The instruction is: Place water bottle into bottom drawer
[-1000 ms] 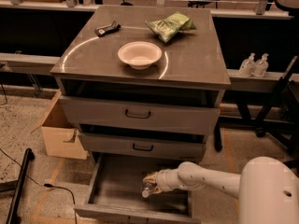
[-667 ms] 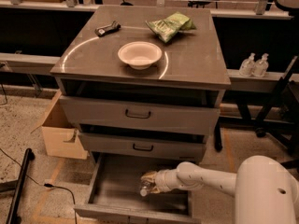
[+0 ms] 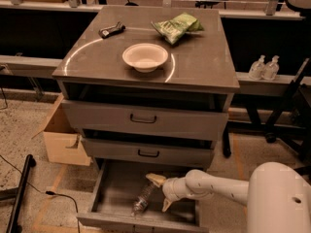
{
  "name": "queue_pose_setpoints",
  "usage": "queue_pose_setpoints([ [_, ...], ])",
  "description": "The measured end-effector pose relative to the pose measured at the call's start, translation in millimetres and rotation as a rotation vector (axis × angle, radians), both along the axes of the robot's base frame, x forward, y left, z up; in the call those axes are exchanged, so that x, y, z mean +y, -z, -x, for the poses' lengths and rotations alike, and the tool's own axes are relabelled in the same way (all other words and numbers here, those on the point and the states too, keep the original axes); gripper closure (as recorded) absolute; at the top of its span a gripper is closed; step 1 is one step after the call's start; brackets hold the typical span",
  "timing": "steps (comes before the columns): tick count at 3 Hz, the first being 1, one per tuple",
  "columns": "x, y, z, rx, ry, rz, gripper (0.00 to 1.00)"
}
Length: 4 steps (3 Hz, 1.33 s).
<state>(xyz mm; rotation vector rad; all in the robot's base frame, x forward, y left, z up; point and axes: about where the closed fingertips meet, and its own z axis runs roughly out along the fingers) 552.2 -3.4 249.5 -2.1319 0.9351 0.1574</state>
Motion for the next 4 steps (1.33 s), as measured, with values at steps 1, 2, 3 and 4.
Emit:
queue_pose_setpoints([
  [1,-6,-13,1,0.0,0.047,-0.006,0.29],
  [2,-23,-39,5,-0.029,0.122,-0.009,0.54],
  [3,-65,-81,20,-0.087,0.224,0.018,0.77],
  [4,-99,-131,55,-0.159,0.263,0.024,0.99],
])
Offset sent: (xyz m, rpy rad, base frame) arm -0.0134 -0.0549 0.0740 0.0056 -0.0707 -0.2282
